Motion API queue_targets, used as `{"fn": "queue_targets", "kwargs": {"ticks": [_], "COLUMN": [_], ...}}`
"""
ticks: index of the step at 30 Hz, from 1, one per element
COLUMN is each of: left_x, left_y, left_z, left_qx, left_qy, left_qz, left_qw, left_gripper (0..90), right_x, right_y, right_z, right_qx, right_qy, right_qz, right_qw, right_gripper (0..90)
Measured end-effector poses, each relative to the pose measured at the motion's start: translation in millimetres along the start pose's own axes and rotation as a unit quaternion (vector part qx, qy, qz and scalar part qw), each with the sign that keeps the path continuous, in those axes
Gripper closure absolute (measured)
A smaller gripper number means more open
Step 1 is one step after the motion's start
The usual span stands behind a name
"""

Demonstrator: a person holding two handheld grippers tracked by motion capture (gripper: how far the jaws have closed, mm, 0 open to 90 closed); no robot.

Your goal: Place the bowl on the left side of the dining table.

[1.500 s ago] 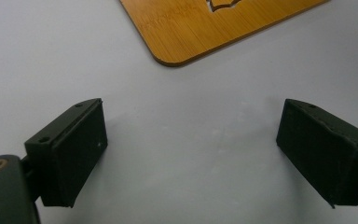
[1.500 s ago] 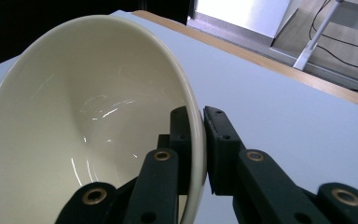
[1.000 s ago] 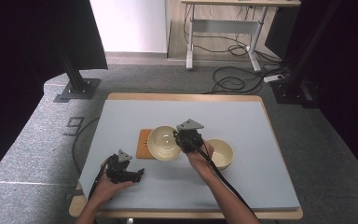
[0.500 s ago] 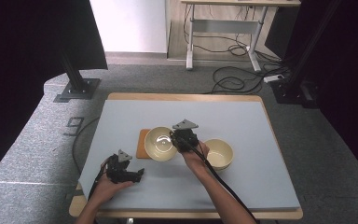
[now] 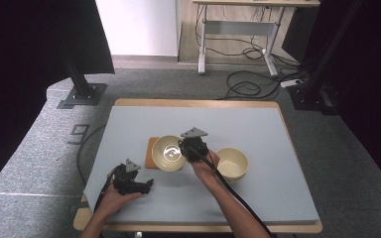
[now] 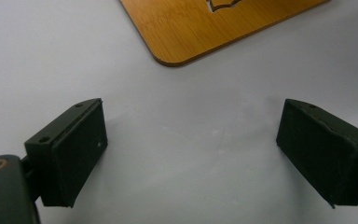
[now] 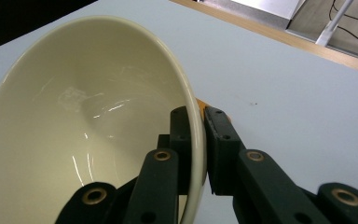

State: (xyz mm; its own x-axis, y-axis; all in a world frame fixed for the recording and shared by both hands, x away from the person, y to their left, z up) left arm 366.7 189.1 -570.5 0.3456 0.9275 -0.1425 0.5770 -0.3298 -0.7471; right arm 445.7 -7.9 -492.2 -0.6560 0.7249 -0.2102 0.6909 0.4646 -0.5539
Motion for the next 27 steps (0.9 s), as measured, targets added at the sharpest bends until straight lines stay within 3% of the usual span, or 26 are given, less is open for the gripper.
{"fn": "queue_targets", "kwargs": {"ticks": [12, 27], "left_x": [0.1, 0.0], "left_y": [0.0, 0.2], "left_z": [0.0, -0.1], "left_qx": [0.0, 0.001], "left_qy": [0.0, -0.001], "left_qz": [0.0, 0.001], "left_qw": [1.0, 1.0], "left_gripper": [8.5, 8.5], "right_x": [2.3, 7.7], "right_y": [7.0, 28.2], "right_z": [-2.4, -2.1], "right_qx": [0.002, 0.013], "right_qy": [-0.004, -0.001], "right_qz": [-0.001, -0.009], "right_qw": [1.0, 0.9999], "right_gripper": [82.6, 82.6]}}
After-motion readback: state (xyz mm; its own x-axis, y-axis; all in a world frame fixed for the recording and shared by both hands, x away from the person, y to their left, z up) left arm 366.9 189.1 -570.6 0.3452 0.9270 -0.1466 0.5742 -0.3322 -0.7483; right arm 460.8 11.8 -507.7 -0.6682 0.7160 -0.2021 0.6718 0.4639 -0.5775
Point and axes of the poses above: each handheld gripper's, and its own axes: y roughly forward along the jaws, z roughly out of its underside, x roughly to its left, the point moved 6 cm from there along y, roughly forward along the jaws, and after that the axes turned 13 degrees about -y, right-handed, at the moved point
